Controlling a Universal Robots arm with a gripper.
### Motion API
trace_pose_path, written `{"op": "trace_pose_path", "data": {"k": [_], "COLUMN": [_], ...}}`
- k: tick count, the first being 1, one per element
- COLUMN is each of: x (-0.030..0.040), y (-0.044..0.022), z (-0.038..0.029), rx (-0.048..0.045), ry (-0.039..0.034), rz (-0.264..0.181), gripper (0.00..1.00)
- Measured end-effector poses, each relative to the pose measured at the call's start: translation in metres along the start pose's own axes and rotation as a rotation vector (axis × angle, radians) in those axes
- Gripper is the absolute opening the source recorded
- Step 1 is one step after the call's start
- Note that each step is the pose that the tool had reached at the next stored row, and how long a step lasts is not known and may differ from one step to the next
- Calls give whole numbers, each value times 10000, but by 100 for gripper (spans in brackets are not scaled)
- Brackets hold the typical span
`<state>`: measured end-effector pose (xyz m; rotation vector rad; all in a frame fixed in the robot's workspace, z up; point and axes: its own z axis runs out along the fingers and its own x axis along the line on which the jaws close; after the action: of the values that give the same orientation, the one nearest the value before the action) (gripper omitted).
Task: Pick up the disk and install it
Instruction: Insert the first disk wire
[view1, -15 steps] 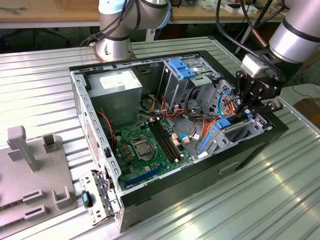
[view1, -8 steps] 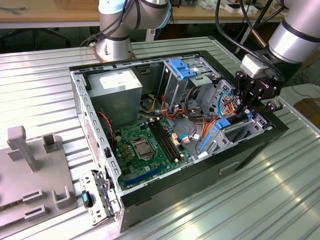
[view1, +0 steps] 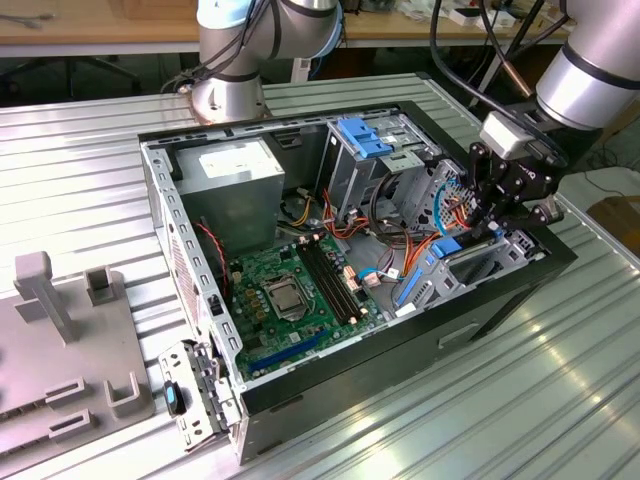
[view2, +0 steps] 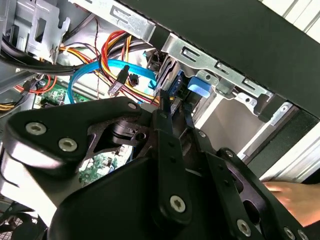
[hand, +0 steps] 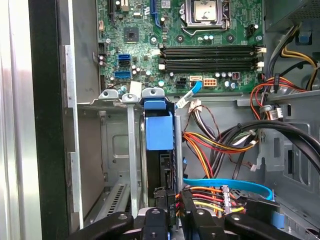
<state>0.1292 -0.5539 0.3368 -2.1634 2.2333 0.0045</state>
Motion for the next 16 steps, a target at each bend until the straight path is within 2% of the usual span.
{"op": "trace_pose_path", "data": {"k": [2,8,14,16], "x": [-1,-5,-5,-5], "y": [0,-4,-3,-2], "z": [-21,-171,-178,-177], "rx": [0,0,0,0], "ry": [0,5,7,9], "rz": [0,0,-1,0], "gripper": [25,25,23,11]}}
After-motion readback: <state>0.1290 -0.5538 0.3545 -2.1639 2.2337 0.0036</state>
